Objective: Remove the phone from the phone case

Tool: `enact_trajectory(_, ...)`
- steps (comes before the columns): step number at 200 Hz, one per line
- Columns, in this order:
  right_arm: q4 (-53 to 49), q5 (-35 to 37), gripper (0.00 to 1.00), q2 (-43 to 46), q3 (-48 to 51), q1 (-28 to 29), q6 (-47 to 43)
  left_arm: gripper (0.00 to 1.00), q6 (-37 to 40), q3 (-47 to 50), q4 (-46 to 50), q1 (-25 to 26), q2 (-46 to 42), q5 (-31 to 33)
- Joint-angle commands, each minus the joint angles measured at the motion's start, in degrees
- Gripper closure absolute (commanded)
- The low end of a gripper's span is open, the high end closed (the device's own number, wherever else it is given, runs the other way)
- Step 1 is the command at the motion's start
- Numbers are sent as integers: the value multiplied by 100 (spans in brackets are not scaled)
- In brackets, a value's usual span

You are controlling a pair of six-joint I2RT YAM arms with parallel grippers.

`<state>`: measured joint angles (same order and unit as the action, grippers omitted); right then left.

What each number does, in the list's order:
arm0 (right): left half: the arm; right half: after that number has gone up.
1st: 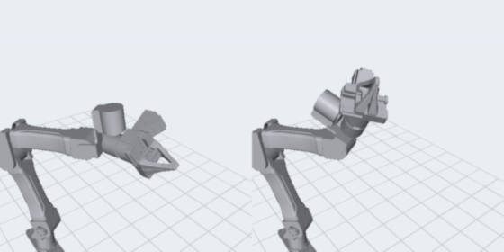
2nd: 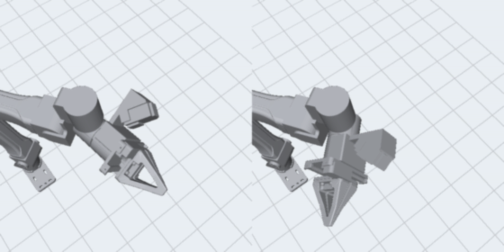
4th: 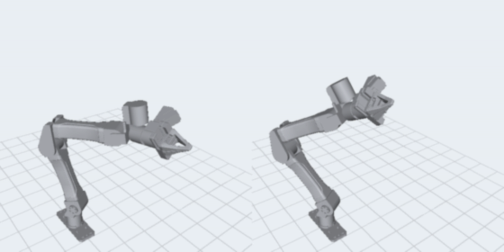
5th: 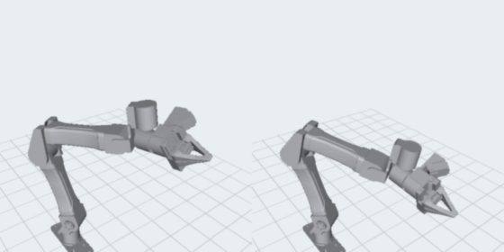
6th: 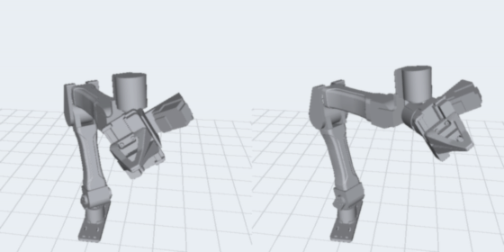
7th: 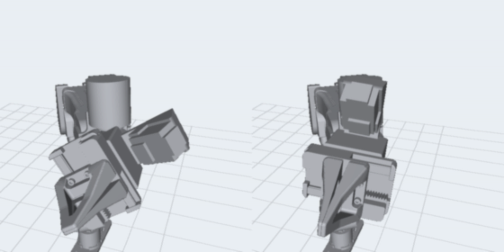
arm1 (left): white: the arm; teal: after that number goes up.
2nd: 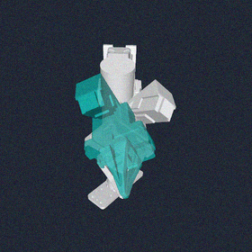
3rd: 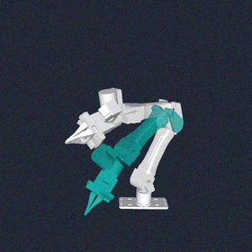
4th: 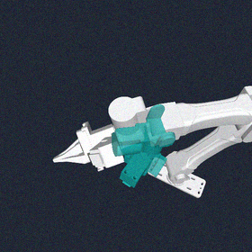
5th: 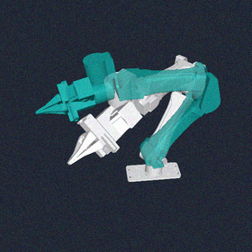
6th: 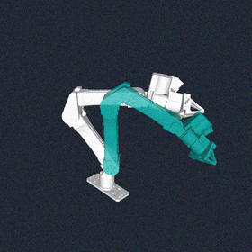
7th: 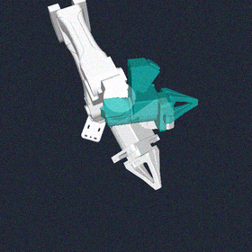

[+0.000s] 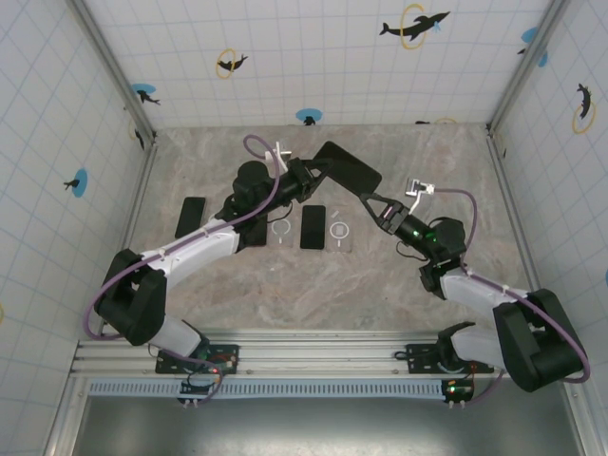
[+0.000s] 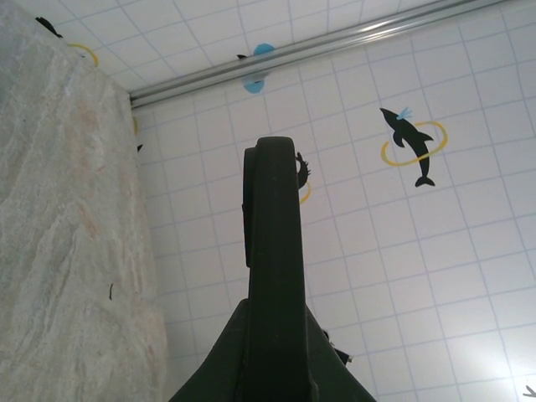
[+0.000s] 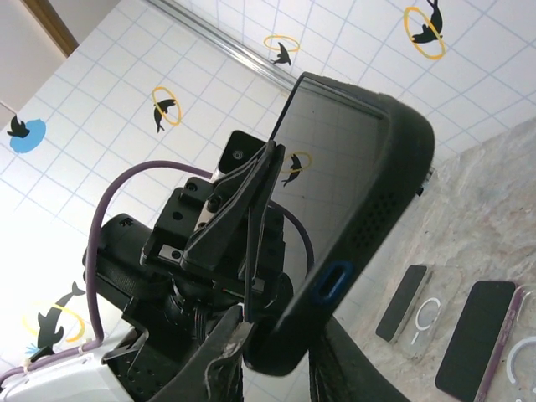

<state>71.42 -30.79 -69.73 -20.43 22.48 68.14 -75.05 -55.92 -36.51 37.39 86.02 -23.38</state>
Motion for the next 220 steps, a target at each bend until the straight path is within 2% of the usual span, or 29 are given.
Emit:
enact_trajectory(1,176,-75,81,-140,-238,-20,-42,98,-101,-112,-500,0,-118,-202)
enact_trajectory(30,108,-178,84,-189,-224,-17,-270,99,-256,-131,-611,-1,-129,-185)
enact_trajectory(114,-976,-207,89,-19,-277,-80,-1327,100,-1191,123,-1261,31,-257,-349)
enact_trajectory(148,-1055,-188,90,-73,-340,-198,-1248,100,-1176,72,-1238,67,-287,-475)
enact_trajectory(197,-1872,-208,90,-2,-391,-308,-1580,100,-1215,46,-1389,85,-287,-681)
enact_trajectory(220,-1624,-314,88,60,-385,-354,-1472,100,-739,46,-843,85,-331,-779)
